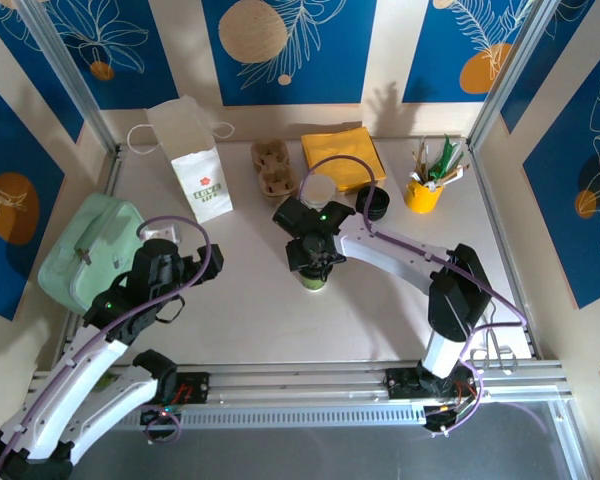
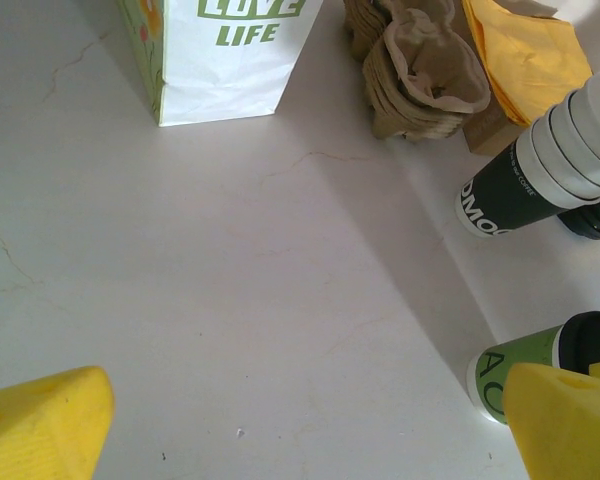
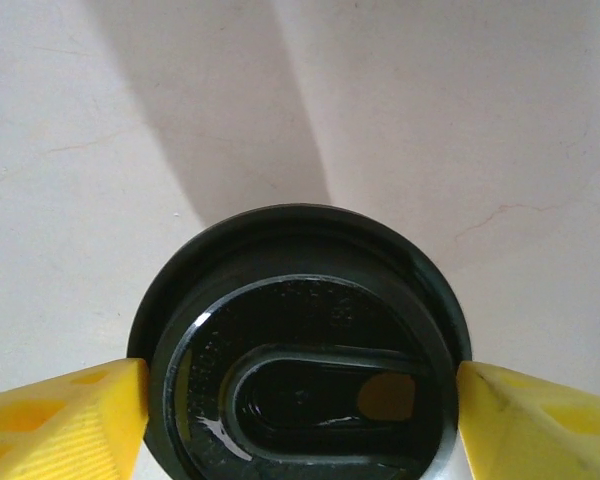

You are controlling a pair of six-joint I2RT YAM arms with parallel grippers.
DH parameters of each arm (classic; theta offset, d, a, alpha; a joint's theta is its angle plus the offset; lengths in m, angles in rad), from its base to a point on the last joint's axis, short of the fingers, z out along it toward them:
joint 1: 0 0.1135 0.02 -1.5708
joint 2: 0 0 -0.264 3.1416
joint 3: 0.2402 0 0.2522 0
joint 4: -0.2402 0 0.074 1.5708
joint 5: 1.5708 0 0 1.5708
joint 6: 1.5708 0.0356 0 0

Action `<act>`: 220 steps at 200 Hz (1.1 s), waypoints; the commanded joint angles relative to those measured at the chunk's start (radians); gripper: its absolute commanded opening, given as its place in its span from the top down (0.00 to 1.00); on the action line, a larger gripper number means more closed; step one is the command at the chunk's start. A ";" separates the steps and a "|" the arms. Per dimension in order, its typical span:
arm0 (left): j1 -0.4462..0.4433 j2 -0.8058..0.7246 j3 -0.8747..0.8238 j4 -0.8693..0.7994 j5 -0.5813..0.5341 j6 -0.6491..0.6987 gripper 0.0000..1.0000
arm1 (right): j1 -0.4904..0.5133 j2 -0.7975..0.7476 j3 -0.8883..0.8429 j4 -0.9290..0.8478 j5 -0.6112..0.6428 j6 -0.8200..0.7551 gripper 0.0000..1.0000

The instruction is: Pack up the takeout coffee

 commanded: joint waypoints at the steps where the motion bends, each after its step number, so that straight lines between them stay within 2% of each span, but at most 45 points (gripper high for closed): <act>1: 0.013 -0.001 -0.011 0.017 0.010 -0.010 0.01 | -0.004 0.014 0.003 -0.019 -0.019 0.016 0.25; 16: 0.013 0.000 -0.013 0.023 0.017 -0.009 0.01 | -0.001 0.011 0.007 -0.027 -0.014 0.014 0.28; 54: 0.013 0.000 -0.013 0.038 0.025 -0.007 0.01 | 0.005 0.009 0.012 -0.041 -0.012 0.008 0.28; 113: 0.013 0.010 -0.013 0.055 0.040 -0.005 0.01 | -0.008 0.013 0.013 -0.061 -0.072 -0.008 0.24; 220: 0.013 0.026 -0.013 0.058 0.047 -0.019 0.01 | -0.026 0.064 0.063 -0.159 -0.085 -0.021 0.24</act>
